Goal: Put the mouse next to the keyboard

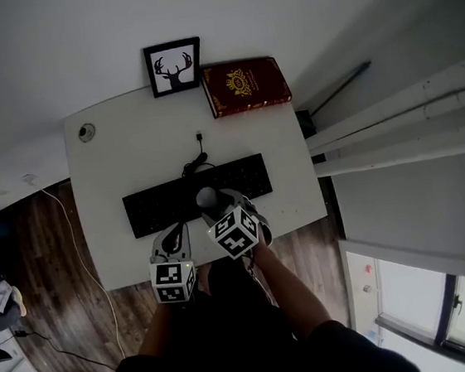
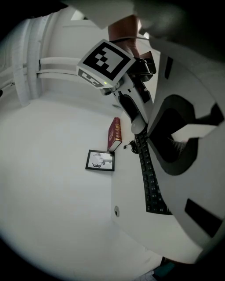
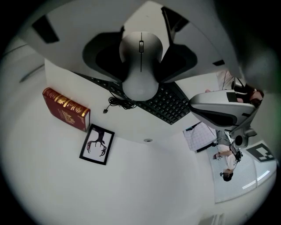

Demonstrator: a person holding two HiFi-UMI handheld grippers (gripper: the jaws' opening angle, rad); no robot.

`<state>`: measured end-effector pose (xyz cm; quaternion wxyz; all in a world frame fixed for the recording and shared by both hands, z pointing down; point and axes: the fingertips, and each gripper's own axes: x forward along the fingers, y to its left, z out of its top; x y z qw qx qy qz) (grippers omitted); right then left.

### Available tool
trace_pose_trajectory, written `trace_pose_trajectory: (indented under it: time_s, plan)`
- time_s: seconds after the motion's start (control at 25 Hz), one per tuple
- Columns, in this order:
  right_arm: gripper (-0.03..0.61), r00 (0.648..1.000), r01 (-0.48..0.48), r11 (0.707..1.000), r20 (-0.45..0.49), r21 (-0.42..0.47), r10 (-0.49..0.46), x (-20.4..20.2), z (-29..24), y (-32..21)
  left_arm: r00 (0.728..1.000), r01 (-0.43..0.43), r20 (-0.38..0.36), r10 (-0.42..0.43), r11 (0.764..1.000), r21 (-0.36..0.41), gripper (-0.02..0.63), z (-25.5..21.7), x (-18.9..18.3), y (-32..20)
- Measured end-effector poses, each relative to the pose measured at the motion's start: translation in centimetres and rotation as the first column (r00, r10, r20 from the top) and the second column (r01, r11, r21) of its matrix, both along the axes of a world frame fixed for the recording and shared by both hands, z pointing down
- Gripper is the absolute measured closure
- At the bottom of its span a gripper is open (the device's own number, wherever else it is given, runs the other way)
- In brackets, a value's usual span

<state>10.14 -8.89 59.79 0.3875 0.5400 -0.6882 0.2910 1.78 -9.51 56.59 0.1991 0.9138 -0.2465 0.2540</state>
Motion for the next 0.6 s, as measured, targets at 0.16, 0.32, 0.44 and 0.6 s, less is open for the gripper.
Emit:
trace_pose_trajectory:
  time_s: [0.16,0.32,0.44,0.6]
  plan:
    - [0.299,1.0,-0.031,1.0,0.004,0.003,0.031,2.4,0.0,0.8,0.999,-0.038,0.006,0.038,0.999,-0.001,0.614,0.2,2.5,0.7]
    - [0.299,0.998,-0.061,0.998,0.009,0.001,0.061,4.8,0.1,1.5,0.997,-0.07,0.01,0.07,0.998,0.007,0.614,0.2,4.8,1.4]
    - [0.299,0.997,-0.081,0.997,0.014,0.002,0.081,6.3,0.0,1.8,0.997,-0.081,0.014,0.081,0.997,0.006,0.614,0.2,6.2,1.6]
    - [0.299,0.995,-0.095,0.996,0.019,0.004,0.094,8.1,0.0,2.1,0.995,-0.096,0.019,0.096,0.995,0.011,0.614,0.2,8.1,1.7]
